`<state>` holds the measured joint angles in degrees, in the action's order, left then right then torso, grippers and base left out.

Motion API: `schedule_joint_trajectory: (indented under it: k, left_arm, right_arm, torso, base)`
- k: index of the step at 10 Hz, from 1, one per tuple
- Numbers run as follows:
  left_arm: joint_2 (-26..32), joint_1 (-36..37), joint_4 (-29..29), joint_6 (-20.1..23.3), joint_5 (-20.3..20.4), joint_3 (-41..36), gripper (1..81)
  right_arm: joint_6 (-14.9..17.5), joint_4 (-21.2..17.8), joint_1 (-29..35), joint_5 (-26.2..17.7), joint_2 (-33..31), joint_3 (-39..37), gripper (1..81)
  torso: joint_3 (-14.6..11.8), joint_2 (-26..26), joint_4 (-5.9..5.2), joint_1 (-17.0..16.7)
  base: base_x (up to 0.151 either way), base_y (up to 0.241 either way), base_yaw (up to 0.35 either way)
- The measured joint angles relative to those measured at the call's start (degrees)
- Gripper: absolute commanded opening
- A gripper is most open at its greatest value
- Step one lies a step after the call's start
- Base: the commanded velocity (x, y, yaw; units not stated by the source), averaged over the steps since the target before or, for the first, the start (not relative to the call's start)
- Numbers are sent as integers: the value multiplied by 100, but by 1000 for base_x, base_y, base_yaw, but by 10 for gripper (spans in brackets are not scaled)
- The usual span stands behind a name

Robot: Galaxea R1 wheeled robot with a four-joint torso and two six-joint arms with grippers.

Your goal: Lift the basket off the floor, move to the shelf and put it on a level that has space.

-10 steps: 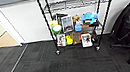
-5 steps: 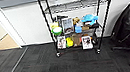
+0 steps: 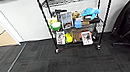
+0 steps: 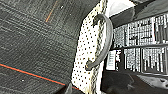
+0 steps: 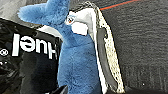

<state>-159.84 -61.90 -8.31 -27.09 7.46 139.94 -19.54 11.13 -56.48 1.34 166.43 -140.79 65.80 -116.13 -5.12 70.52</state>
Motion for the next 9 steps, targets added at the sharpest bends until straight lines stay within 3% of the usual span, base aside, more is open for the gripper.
schedule_joint_trajectory:
  k: [7,9]
  left_arm:
    - [0,408,13,0,-251,-66,811]
    - [-72,383,13,0,-256,-57,811]
  right_arm:
    - [-2,-2,141,-5,63,-139,811]
    - [-2,0,155,-11,111,-172,811]
  torso:
    - [78,-1294,0,811]
    - [120,-1434,0,889]
  base:
    - [0,0,0]
    - [0,0,0]
